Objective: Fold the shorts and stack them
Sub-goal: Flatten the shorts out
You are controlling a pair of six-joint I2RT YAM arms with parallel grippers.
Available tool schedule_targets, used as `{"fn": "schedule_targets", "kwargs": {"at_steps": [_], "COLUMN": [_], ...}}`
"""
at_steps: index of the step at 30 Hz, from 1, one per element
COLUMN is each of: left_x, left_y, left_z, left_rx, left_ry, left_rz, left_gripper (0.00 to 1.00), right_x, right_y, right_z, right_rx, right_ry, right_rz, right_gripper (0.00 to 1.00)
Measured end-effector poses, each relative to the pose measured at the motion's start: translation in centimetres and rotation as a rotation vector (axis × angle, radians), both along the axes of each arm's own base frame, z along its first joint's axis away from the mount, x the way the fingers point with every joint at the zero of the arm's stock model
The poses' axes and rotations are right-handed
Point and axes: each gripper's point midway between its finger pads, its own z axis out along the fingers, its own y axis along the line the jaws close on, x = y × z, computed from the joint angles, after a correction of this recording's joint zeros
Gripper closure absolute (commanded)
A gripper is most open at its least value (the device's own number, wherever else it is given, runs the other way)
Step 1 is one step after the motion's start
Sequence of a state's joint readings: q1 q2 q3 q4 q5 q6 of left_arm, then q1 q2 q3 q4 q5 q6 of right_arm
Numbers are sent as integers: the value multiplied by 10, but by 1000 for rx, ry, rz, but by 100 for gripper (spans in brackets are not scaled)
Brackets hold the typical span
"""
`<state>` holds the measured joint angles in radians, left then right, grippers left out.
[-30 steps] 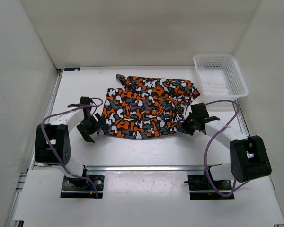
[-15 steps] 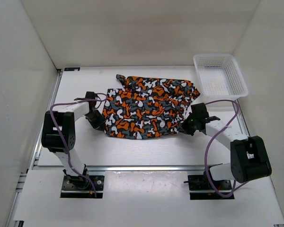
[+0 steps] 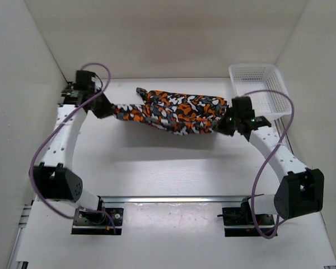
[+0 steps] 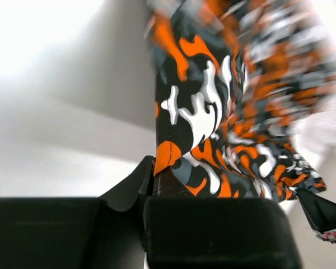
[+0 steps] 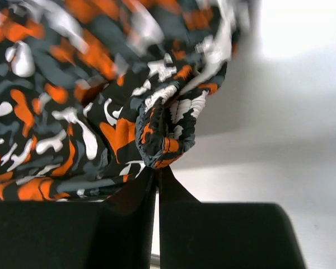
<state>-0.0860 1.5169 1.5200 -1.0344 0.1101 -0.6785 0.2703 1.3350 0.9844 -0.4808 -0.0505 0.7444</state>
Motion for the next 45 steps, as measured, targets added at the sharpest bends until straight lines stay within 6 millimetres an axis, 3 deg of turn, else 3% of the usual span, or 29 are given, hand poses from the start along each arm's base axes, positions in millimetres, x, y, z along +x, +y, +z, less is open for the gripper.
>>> {"fn": "schedule_targets", "kwargs": {"at_steps": [5,8,11,14,17,21,25,27,29,31,33,35,39,43,45], "left_x": [-2,-22,-42,-66,-103,-171,-250,-282,-302,-306,-292,-263,-164,-53,-11], "left_y": [16,23,26,26,24,22,20,20,18,17,16,15,12,8,7], "left_z": [129,189,239,285,325,383,428,438,441,444,442,433,385,285,232], "left_rx": [-32,-44,-48,-50,-49,-35,-23,-20,-17,-17,-19,-20,-31,-38,-38], "left_ry": [-331,-504,-646,-781,-914,-1129,-1344,-1420,-1460,-1479,-1451,-1390,-1153,-814,-656], "left_rz": [31,38,39,32,16,0,-9,-14,-21,-29,-37,-52,-82,-116,-126], "left_gripper": [90,90,90,90,90,90,90,90,90,90,90,90,90,90,90], "right_x": [30,25,4,-32,-75,-143,-204,-226,-238,-239,-227,-206,-149,-98,-72], "right_y": [12,17,20,20,18,12,5,1,-2,-3,-4,-3,-3,-1,1], "right_z": [130,206,273,323,366,413,442,449,452,450,442,425,367,293,251], "right_rx": [17,31,47,60,79,109,146,159,169,172,168,159,107,47,17], "right_ry": [-293,-446,-595,-714,-836,-1009,-1154,-1206,-1229,-1229,-1196,-1130,-938,-739,-636], "right_rz": [122,197,279,367,441,516,564,573,567,557,527,490,402,348,335], "right_gripper": [99,99,99,99,99,99,99,99,99,99,99,99,99,99,99]}}
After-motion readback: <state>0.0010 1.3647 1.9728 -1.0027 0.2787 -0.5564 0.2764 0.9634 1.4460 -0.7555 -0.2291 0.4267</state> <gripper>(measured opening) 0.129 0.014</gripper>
